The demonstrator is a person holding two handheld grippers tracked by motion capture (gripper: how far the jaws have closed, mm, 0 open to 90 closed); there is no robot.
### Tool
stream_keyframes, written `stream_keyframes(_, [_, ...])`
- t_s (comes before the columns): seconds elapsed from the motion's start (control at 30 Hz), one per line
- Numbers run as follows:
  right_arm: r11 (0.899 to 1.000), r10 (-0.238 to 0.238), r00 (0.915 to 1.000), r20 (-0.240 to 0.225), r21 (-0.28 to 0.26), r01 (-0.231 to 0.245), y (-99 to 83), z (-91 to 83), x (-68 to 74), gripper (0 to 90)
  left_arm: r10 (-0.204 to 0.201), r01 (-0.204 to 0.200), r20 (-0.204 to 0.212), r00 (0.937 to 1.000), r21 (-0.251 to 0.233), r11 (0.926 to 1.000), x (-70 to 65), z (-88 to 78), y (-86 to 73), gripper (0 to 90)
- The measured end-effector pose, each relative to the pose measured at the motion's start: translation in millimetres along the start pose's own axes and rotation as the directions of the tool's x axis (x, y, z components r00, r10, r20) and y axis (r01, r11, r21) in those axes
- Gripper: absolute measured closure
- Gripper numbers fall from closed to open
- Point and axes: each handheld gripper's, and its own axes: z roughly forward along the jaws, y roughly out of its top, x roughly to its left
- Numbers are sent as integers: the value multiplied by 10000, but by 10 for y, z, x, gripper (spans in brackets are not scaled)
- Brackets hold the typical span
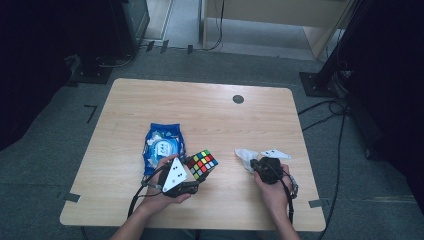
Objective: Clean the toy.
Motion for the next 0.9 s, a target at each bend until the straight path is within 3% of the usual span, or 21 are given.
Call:
stream_keyframes(0.17, [9951,155,9986,-512,-963,-204,51,-134,38,889,35,-35,3,10000,-3,10000,-6,0,2,339])
stream_keyframes(0.3, [9738,312,9918,-1237,-2198,-580,121,-333,92,889,16,-16,2,10000,0,10000,3,-3,0,339])
stream_keyframes(0.4, [9602,361,9897,-1386,-2697,-728,153,-443,115,881,-19,19,8,10000,-2,10000,4,1,-3,339])
stream_keyframes(0.43, [9567,448,9830,-1780,-2758,-935,159,-459,109,874,-1,1,12,10000,6,10000,2,4,-4,339])
stream_keyframes(0.5, [9617,445,9792,-1978,-2567,-956,158,-444,127,848,8,-8,43,10000,31,10000,-8,13,-7,339])
stream_keyframes(0.6, [9793,-47,9889,-1487,-2010,-255,137,-357,184,764,66,-66,45,10000,51,10000,-18,15,-5,339])
stream_keyframes(0.67, [9788,-211,9860,-1652,-2045,-133,133,-348,196,758,64,-64,43,10000,39,10000,-11,11,-5,339])
stream_keyframes(0.8, [9795,-11,9866,-1629,-1987,-317,157,-385,142,816,29,-29,14,10000,56,10000,7,2,-10,339])
stream_keyframes(0.87, [9899,-15,9871,-1598,-1399,-211,149,-363,88,803,41,-41,23,10000,42,10000,4,0,-8,339])
stream_keyframes(0.9, [9969,-136,9850,-1719,-792,0,140,-318,64,789,41,-41,28,10000,26,10000,0,-1,-6,339])
